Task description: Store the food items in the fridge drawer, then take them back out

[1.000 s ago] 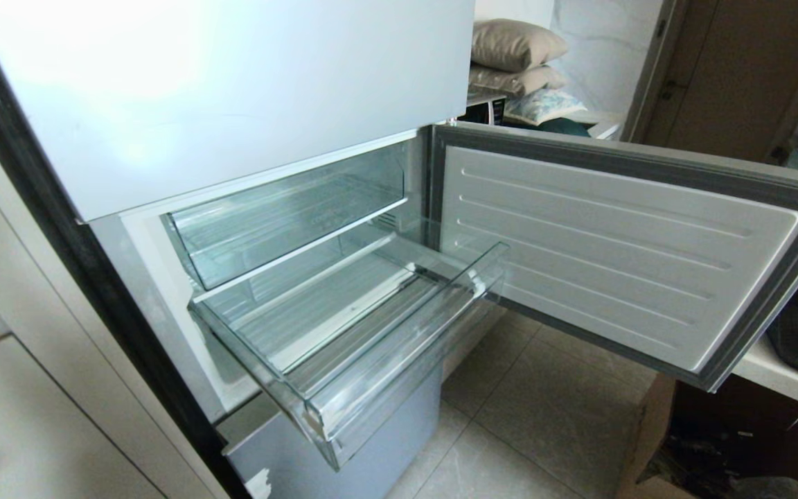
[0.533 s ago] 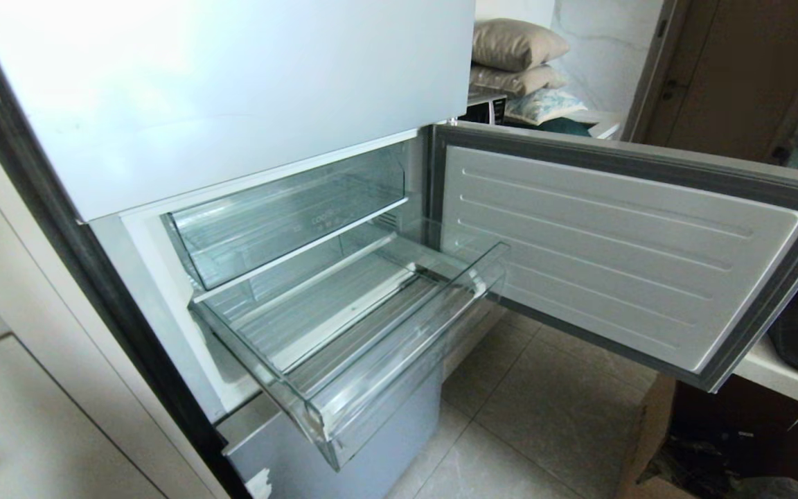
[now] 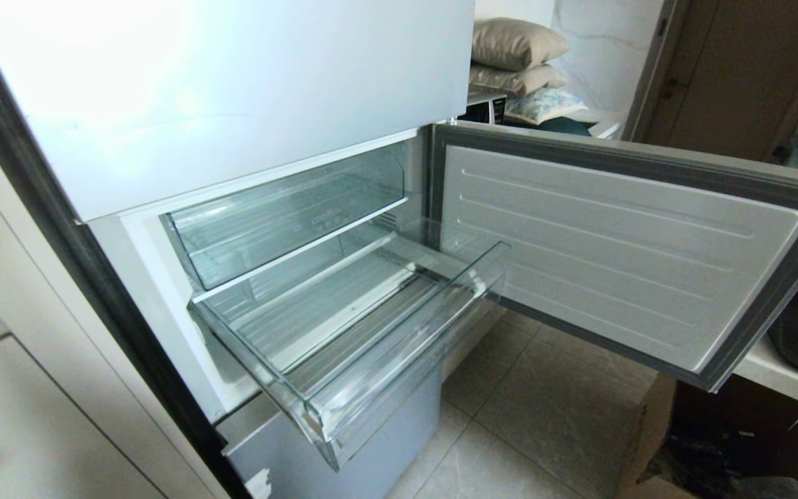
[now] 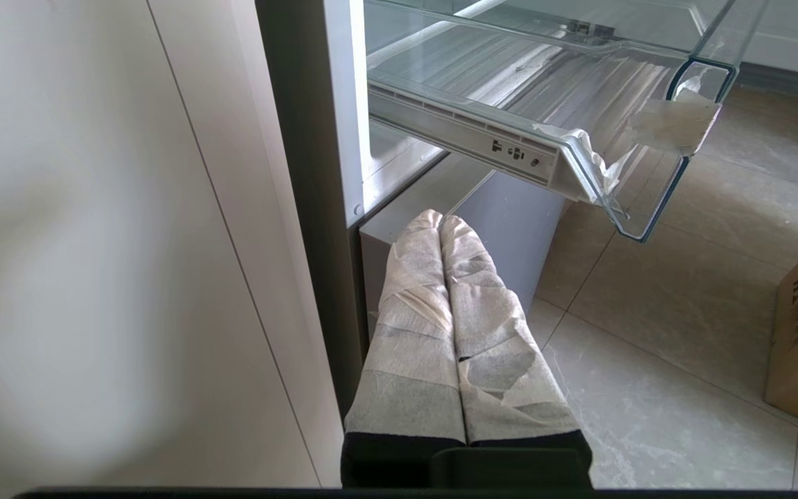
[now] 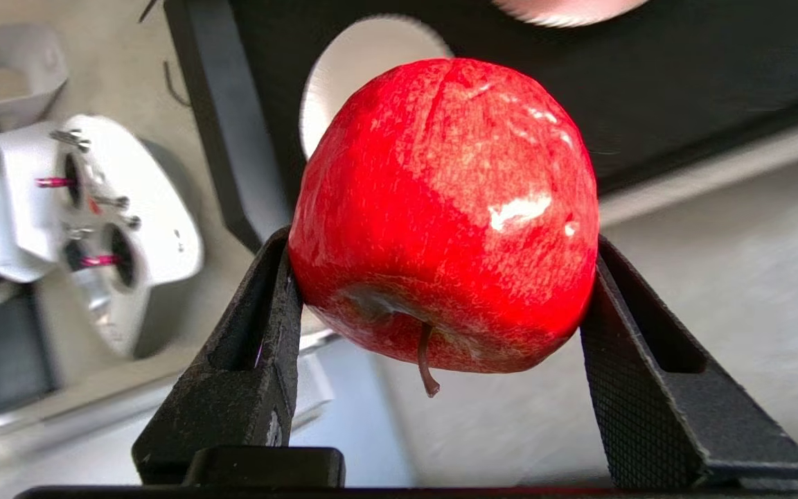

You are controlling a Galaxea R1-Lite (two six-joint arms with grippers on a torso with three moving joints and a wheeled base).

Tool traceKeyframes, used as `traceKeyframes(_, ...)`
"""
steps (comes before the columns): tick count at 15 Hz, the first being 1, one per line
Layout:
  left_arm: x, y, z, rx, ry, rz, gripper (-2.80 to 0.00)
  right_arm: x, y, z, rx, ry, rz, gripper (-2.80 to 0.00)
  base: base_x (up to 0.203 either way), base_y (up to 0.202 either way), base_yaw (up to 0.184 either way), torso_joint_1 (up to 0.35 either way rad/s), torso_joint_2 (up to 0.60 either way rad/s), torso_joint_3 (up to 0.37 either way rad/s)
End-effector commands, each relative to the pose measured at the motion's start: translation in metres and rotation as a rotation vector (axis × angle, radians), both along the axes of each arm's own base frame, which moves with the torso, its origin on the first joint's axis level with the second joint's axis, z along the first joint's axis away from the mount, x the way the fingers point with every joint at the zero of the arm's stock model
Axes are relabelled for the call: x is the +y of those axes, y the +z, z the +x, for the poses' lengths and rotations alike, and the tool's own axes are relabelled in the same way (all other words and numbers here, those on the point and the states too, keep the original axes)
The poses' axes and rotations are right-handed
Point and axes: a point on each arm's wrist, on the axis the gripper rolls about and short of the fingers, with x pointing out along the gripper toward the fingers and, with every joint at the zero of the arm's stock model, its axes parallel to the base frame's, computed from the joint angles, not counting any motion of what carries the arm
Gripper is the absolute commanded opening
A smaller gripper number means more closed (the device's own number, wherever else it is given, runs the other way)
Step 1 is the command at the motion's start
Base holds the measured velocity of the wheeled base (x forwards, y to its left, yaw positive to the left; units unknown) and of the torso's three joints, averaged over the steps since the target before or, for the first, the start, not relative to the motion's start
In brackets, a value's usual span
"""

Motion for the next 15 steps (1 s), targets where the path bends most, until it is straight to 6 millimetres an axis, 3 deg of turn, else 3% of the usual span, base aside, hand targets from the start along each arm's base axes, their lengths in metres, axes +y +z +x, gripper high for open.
traceKeyframes(1, 0.0, 0.0, 0.0, -0.001, 0.0, 0.0, -2.8, -0.014, -0.019, 0.016, 0.021, 0.022, 0.093, -2.8, 0.0, 0.0, 0.0, 0.0, 0.0, 0.0)
traceKeyframes(5, 0.0, 0.0, 0.0, -0.001, 0.0, 0.0, -2.8, 0.0, -0.015, 0.04, -0.028, 0.11, 0.272, -2.8, 0.0, 0.0, 0.0, 0.0, 0.0, 0.0)
traceKeyframes(9, 0.0, 0.0, 0.0, -0.001, -0.001, 0.0, -2.8, -0.006, -0.01, 0.052, -0.12, 0.113, 0.374, -2.8, 0.0, 0.0, 0.0, 0.0, 0.0, 0.0)
traceKeyframes(15, 0.0, 0.0, 0.0, -0.001, 0.001, 0.0, -2.8, -0.017, -0.011, 0.046, -0.183, 0.038, 0.492, -2.8, 0.0, 0.0, 0.0, 0.0, 0.0, 0.0)
